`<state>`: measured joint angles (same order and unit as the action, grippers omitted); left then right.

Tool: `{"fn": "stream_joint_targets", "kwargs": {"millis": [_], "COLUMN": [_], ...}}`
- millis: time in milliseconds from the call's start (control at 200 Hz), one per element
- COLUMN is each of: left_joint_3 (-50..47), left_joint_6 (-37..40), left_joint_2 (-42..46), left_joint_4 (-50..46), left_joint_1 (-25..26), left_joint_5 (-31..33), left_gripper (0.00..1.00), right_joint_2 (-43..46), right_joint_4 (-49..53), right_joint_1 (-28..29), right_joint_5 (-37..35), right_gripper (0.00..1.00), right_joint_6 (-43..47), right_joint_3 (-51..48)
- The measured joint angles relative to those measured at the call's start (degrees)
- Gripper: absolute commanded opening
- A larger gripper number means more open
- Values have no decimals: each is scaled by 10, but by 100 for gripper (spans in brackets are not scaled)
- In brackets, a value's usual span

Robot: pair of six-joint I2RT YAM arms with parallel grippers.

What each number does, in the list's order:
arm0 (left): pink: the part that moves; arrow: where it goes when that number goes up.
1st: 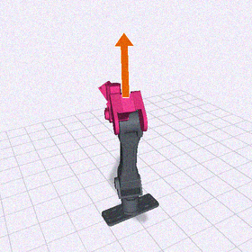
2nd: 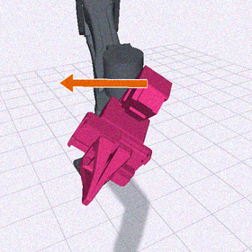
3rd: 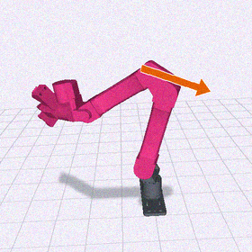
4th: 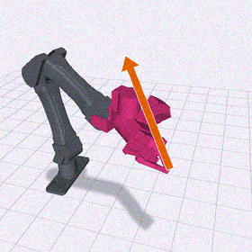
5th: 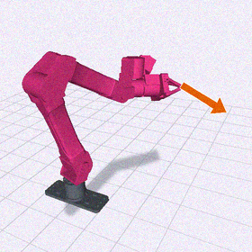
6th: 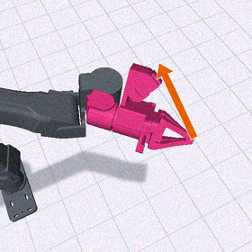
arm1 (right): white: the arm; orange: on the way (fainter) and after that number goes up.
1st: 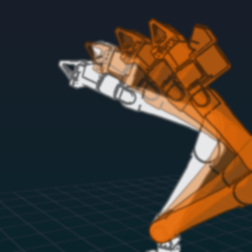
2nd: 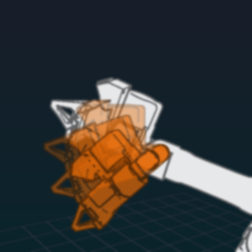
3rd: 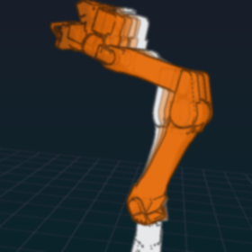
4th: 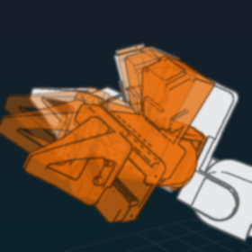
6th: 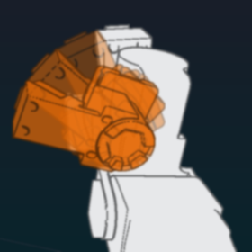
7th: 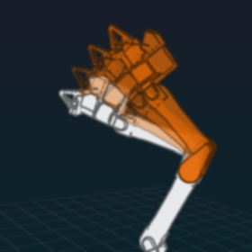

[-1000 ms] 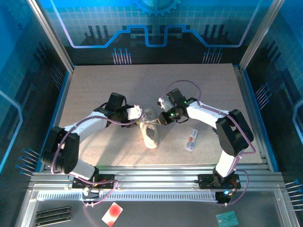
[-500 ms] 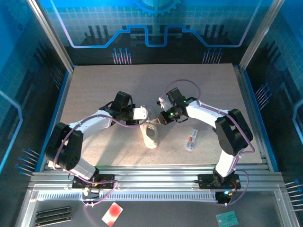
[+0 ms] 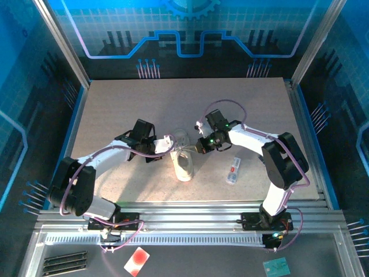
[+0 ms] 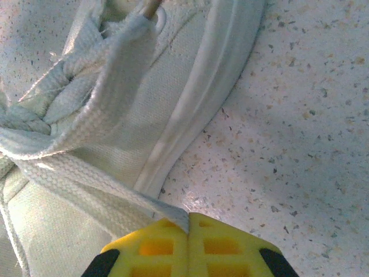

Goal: Tie the shoes

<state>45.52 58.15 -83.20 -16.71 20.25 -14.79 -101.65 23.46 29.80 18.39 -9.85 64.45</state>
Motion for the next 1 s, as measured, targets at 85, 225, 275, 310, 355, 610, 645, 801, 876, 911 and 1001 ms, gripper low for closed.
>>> {"fn": "stream_joint_targets", "kwargs": {"millis": [85,225,275,310,355,610,645,801,876,911,1001], "left_joint_3": [0,0,0,0,0,-3,-6,-15,-24,-30,-45], "left_joint_6": [-7,-13,-13,-13,-15,-23,-21,-31,-44,-57,-102], "left_joint_2": [0,-3,-4,-4,-4,28,50,155,202,220,250], "left_joint_4": [-1,-2,-3,-5,-7,-27,-29,-31,-25,-18,5], "left_joint_1": [-1,-3,-3,-4,-4,-37,-43,-65,-83,-92,-118], "left_joint_5": [0,0,0,0,0,-28,-32,-42,-41,-37,-26], "left_gripper": [0,0,0,0,0,52,57,81,99,99,99], "right_joint_2": [0,0,0,0,0,54,68,146,186,203,245], "right_joint_4": [0,-2,-3,-5,-6,14,19,25,20,12,-16], "right_joint_1": [0,0,0,0,0,-13,-20,-62,-82,-90,-112], "right_joint_5": [0,0,0,0,0,-31,-35,-57,-83,-97,-144], "right_gripper": [0,0,0,0,11,61,63,71,78,83,94], "right_joint_6": [0,0,0,0,0,26,33,68,84,89,100], "right_joint_3": [0,0,-2,-4,-6,-5,-2,12,10,4,-25]}}
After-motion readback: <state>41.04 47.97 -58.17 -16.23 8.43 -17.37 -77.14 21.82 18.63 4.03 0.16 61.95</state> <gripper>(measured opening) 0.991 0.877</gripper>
